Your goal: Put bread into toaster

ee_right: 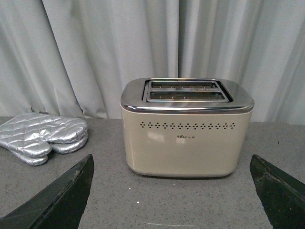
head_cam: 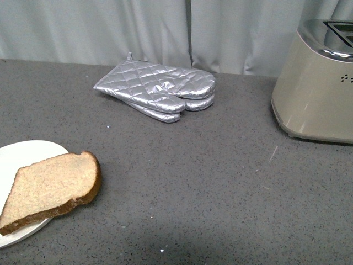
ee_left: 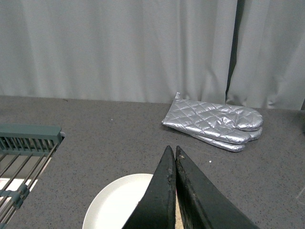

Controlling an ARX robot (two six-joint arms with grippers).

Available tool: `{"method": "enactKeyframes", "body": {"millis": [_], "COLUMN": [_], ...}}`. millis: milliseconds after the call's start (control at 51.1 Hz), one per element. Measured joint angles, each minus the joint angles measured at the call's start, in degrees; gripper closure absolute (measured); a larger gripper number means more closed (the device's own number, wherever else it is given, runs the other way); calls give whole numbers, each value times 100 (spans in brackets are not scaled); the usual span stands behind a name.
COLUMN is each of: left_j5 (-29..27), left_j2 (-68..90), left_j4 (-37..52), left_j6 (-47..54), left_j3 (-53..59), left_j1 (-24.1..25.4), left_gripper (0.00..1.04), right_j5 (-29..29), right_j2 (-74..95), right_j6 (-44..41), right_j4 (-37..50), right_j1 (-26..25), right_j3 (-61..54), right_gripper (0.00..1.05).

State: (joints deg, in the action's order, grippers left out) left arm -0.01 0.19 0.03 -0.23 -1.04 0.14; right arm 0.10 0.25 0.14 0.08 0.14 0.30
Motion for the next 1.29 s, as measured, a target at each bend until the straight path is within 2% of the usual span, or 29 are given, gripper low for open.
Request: {"method": "enactKeyframes", "body": {"millis": [783,841,1076,1174,1252,1292], "left_j5": [2,0,0,0,2,2], "left_j2": [0,0,0,0,0,0], "left_j4": [0,0,0,0,0,0], "left_j6": [0,-2,-2,-2,-2,2], "left_j3": [0,0,0,0,0,0], "left_j1": [0,0,0,0,0,0], "left_gripper": [101,94,41,24,7,6], "right_j5": [0,0,0,0,0,0], "right_j2": [0,0,0,0,0,0], "right_j6": [0,0,0,0,0,0], "right_j4": [0,0,0,0,0,0], "right_j1": [0,0,0,0,0,0], "right_j3": [0,0,0,0,0,0], "right_gripper": [9,9,9,9,9,9]}}
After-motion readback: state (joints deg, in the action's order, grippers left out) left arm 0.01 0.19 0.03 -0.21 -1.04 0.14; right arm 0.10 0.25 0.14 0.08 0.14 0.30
